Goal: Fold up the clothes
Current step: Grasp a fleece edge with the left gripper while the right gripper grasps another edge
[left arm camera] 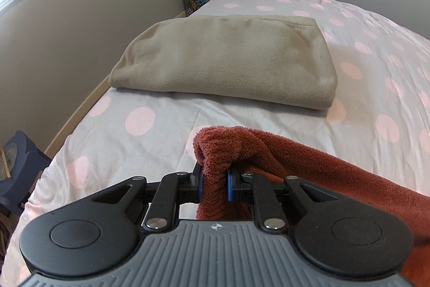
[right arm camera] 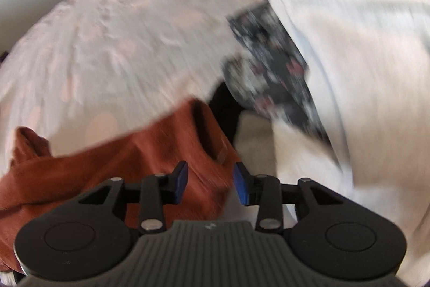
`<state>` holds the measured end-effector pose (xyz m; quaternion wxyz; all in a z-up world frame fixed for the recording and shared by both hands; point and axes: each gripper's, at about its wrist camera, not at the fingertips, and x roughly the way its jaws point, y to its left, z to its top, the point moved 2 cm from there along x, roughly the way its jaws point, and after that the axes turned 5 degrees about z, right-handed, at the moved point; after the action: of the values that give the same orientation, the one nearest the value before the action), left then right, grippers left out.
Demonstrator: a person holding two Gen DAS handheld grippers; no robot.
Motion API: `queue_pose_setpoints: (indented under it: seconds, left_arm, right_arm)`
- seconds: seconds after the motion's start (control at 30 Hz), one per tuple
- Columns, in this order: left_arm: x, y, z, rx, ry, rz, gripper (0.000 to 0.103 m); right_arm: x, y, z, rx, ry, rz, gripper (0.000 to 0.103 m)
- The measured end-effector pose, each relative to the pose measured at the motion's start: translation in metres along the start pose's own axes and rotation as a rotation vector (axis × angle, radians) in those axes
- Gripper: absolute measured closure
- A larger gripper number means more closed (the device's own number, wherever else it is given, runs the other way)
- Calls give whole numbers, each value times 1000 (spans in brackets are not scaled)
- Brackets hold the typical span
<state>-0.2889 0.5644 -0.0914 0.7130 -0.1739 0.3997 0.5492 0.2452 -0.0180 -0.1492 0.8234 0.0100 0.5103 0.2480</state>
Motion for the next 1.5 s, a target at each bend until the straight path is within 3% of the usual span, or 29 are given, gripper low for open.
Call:
queue_pose_setpoints:
  seconds: [0.1,0.3,0.33,0.37,0.4,0.43,0.6,0.8,0.97,1.17,1.33,1.5]
  left_arm:
    - [1,-3,0,0,5,6,90]
    - [1,-3,0,-2,14,15,90]
    - [0,-3,0,-5,14,15,90]
    - [-1,-3,0,-8,12,14,90]
    - [-2,-3,0,-10,8,13,90]
    - [-4,-2,0,-14,2,12,90]
    - [-19,4,7,-44,-52,-16,89]
    - [-40,10,18,-84,-126,-55,89]
    - [-51,9,37,-111,-183,-72,89]
    - [-46,2,74,-145,-220,-72,89]
    - [-19,-24,116,-127,-237,-50,89]
    - [23,-65,149,-56,-223,-25,90]
  right_arm:
    - [13,6,15,-18,-21,19,55]
    - [58,0,38,62,8,51,57]
    - [65,-1,38,81,18,53,61]
    - [71,-3,37,108,30,64,81]
    - [75,-5,35,134,38,77,92]
    - [75,-7,33,156,30,90,92]
    - [33,-9,31,118,-117,36,94]
    - [-31,-13,55,101,-274,68,94]
    - [-58,7,88,19,-360,47,94]
    - [-54,38,145,-52,-424,40,94]
    - [-35,74,203,-144,-472,15,94]
    - [21,98,255,-182,-445,-57,94]
